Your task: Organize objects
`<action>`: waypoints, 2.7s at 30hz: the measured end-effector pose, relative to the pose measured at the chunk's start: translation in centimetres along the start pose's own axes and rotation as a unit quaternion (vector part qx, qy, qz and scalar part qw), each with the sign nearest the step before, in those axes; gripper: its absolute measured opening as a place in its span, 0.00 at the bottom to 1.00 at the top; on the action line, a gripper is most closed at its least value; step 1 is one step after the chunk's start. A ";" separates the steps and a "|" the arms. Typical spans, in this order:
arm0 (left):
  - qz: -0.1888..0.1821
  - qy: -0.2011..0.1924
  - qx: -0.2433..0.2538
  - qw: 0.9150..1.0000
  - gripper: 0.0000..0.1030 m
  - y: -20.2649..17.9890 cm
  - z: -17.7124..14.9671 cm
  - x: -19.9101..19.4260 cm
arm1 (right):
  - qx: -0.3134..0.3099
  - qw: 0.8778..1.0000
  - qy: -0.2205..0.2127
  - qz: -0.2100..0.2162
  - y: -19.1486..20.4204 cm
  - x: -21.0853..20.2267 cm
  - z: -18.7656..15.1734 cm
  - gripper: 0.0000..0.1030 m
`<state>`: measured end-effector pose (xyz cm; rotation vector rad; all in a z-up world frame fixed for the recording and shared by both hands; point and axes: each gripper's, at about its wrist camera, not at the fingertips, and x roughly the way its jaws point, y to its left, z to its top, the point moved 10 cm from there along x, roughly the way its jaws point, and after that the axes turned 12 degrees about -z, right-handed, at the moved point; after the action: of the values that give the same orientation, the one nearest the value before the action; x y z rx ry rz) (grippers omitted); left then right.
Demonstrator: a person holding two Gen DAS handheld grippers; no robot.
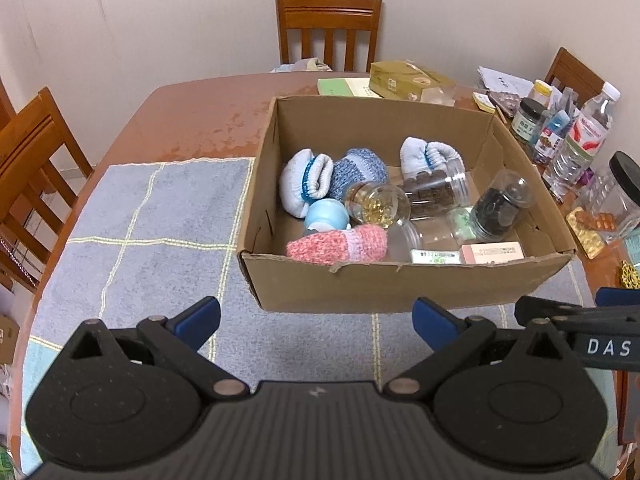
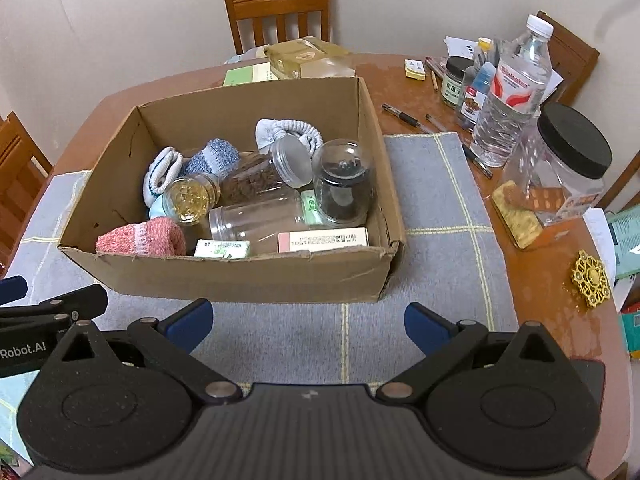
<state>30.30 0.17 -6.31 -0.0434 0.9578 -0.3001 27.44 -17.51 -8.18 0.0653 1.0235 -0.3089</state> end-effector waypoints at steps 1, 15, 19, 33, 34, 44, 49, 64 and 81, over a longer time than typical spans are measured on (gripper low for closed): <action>0.000 -0.001 0.002 1.000 0.99 -0.1 0.0 -0.1 | 0.001 1.000 0.000 0.001 0.0 -0.1 -0.1 1.00; 0.011 -0.006 0.021 1.000 0.99 -0.4 0.0 -0.7 | -0.003 1.000 -0.005 -0.006 0.1 -0.9 -0.3 1.00; 0.008 -0.007 0.020 1.000 0.99 -0.4 0.1 -0.7 | -0.003 1.000 -0.007 -0.008 0.1 -0.9 0.0 1.00; 0.013 -0.001 0.020 1.000 0.99 -0.4 0.4 -0.4 | 0.000 1.000 -0.008 -0.010 -0.1 -0.7 0.3 1.00; 0.014 -0.001 0.020 1.000 0.99 -0.4 0.4 -0.4 | 0.001 1.000 -0.008 -0.009 -0.1 -0.7 0.3 1.00; 0.017 0.001 0.021 1.000 0.99 -0.4 0.5 -0.4 | -0.001 1.000 -0.009 -0.008 0.0 -0.8 0.5 1.00; 0.018 0.002 0.019 1.000 0.99 -0.2 0.6 -0.4 | -0.001 1.000 -0.009 -0.008 0.2 -0.8 0.5 1.00; 0.020 0.002 0.016 1.000 0.99 0.0 0.6 -0.5 | 0.000 1.000 -0.011 -0.008 0.4 -1.0 0.9 1.00; 0.020 0.003 0.014 1.000 0.99 -0.1 0.7 -0.5 | 0.002 1.000 -0.009 -0.008 0.4 -1.0 0.9 1.00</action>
<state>30.59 0.10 -5.51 0.0021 0.9592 -0.2761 27.77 -17.02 -6.88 0.0572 1.0057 -0.3247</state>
